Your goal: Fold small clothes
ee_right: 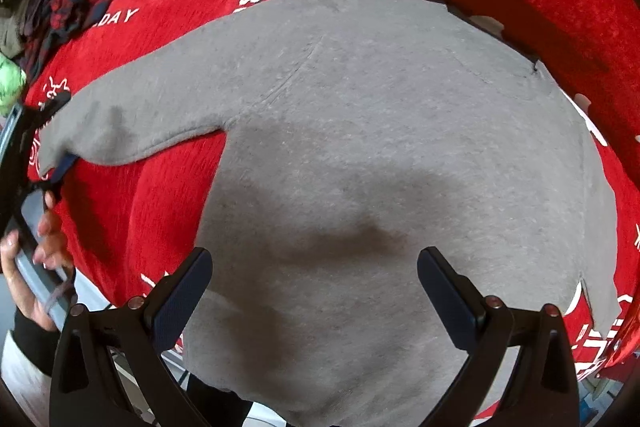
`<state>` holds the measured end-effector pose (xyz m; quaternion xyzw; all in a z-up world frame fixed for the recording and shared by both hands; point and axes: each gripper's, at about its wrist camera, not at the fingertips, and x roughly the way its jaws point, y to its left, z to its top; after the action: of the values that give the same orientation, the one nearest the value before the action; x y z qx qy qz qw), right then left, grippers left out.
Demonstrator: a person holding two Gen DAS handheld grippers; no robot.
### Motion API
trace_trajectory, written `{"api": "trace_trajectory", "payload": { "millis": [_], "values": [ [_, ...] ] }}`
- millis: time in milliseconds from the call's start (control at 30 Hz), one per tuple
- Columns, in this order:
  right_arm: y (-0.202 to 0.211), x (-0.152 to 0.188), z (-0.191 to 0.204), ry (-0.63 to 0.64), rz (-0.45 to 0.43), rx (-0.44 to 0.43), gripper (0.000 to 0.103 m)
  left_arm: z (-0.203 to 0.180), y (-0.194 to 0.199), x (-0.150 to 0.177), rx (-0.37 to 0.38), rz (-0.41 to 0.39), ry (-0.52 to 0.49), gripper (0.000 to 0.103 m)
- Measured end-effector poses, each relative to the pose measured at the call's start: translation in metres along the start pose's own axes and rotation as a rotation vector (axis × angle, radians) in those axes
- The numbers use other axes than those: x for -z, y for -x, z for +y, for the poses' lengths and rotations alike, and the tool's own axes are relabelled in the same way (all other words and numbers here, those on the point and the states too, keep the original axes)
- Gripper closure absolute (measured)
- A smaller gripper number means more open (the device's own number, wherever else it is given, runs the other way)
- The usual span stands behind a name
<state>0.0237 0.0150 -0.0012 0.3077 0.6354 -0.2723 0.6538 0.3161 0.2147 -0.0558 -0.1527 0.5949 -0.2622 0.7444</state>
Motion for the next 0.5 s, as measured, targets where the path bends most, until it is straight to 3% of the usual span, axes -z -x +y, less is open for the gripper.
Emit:
{"api": "trace_trajectory", "payload": {
  "millis": [67, 100, 133, 200, 267, 367, 500],
  "values": [
    [0.001, 0.0, 0.001, -0.001, -0.006, 0.0, 0.001, -0.003, -0.001, -0.003, -0.078, -0.029, -0.014, 0.017],
    [0.001, -0.001, 0.002, -0.002, -0.008, 0.0, 0.001, -0.006, 0.001, -0.003, -0.115, -0.046, -0.034, 0.036],
    [0.003, 0.0, 0.0, -0.002, -0.006, -0.004, 0.001, -0.008, -0.001, -0.004, -0.179, -0.047, -0.076, 0.067],
    [0.005, 0.001, -0.001, -0.004, -0.001, -0.008, 0.001, -0.005, -0.005, -0.004, -0.155, -0.021, -0.104, 0.091],
    [0.007, 0.003, -0.002, -0.009, 0.004, -0.014, 0.001, 0.002, -0.005, -0.006, -0.104, -0.006, -0.088, 0.091],
    [0.009, 0.006, -0.005, -0.028, 0.008, -0.028, 0.001, -0.008, 0.01, -0.005, -0.071, -0.039, -0.154, 0.092],
    [0.01, 0.012, -0.013, -0.051, 0.005, -0.037, 0.001, -0.065, 0.04, 0.009, 0.028, -0.081, -0.378, 0.092]
  ]
}}
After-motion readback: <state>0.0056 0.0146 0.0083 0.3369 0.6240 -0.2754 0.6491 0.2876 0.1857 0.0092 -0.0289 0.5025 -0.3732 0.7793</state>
